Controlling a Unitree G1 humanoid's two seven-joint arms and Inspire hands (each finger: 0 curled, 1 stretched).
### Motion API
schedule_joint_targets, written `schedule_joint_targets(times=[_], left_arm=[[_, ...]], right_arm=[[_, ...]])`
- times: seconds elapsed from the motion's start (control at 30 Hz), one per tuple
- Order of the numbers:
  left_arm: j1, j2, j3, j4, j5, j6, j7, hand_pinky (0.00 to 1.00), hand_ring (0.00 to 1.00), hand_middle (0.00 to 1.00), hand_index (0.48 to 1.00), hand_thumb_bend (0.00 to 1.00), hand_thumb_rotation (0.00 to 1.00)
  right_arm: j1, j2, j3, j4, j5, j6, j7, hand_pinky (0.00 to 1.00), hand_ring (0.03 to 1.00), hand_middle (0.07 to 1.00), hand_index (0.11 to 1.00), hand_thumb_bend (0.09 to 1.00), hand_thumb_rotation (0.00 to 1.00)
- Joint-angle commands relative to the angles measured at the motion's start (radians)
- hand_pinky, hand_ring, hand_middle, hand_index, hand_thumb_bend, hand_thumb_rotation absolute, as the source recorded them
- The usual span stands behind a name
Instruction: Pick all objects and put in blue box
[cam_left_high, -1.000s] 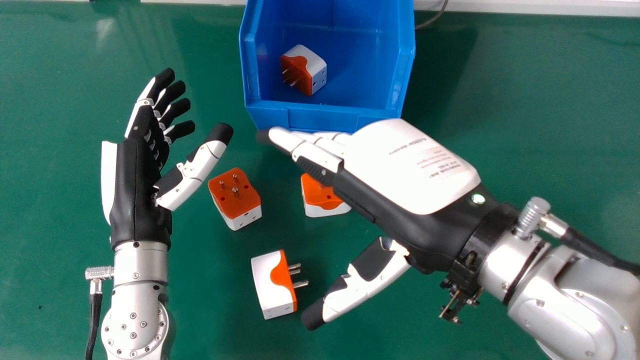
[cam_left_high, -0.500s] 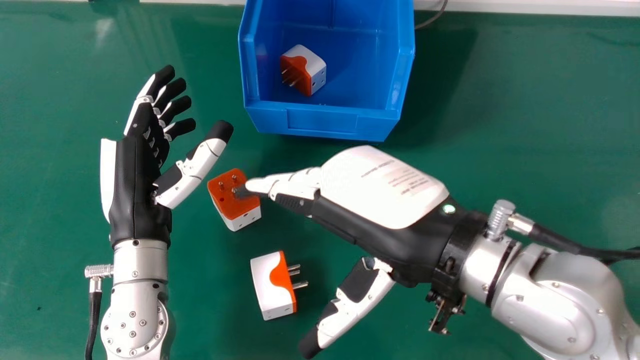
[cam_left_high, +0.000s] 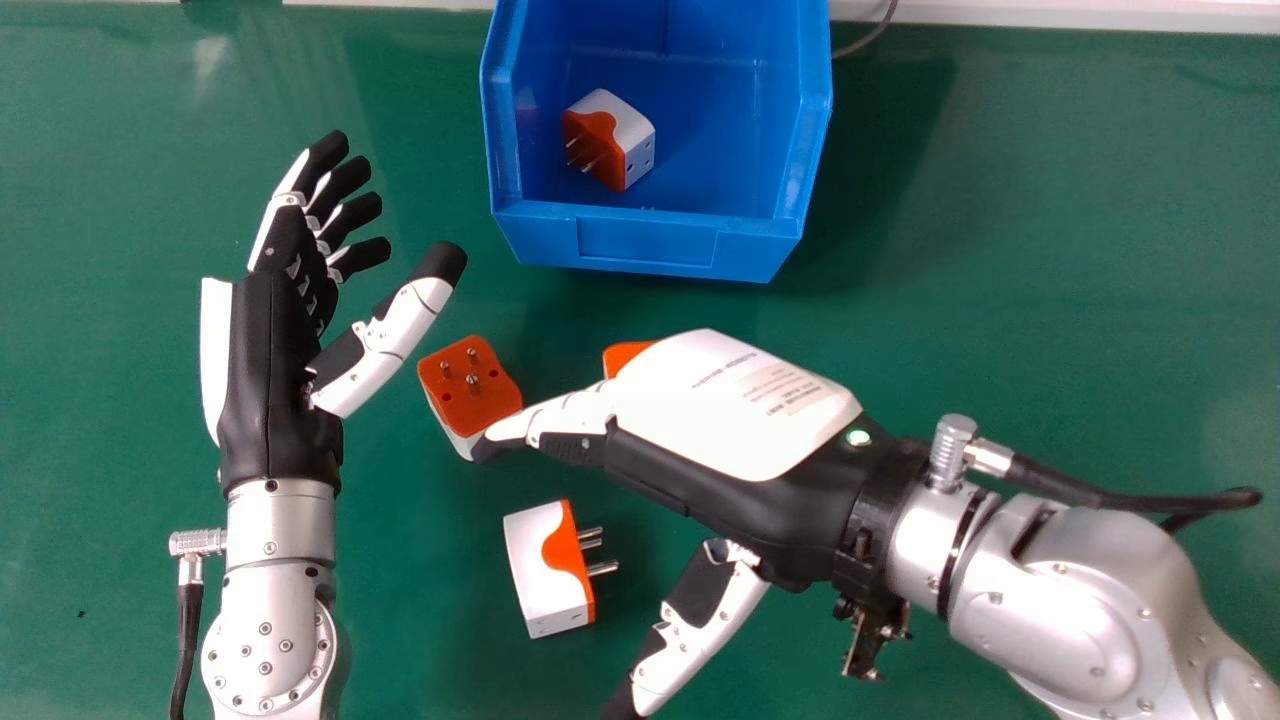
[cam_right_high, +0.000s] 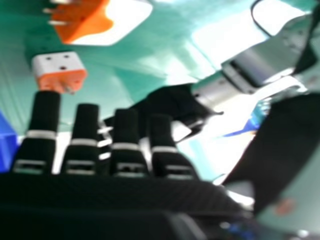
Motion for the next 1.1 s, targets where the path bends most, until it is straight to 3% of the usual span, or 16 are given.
schedule_joint_targets(times=[0.0,0.27,0.87,1.07], left_arm=[[-0.001,0.005,0.000,-0.021,0.000,-0.006,0.003,0.76,0.83,0.86,0.868,0.76,0.37],[0.004,0.005,-0.001,-0.029,-0.008,-0.001,-0.008,0.76,0.83,0.86,0.868,0.76,0.37],[0.001,0.008,0.000,-0.022,0.001,-0.002,0.000,0.76,0.83,0.86,0.868,0.77,0.37],[0.004,0.006,-0.001,-0.027,-0.001,0.004,-0.003,0.76,0.83,0.86,0.869,0.77,0.37]], right_arm=[[-0.015,0.006,0.004,0.005,-0.001,-0.022,-0.025,0.68,0.827,0.849,0.829,0.865,0.35],[-0.019,0.024,0.018,0.061,-0.010,-0.047,-0.068,0.67,0.830,0.848,0.824,0.858,0.34],[0.001,0.056,0.068,0.172,-0.113,-0.101,-0.234,0.67,0.860,0.864,0.850,0.855,0.32],[0.010,0.070,0.086,0.217,-0.145,-0.112,-0.300,0.67,0.876,0.879,0.868,0.847,0.31]])
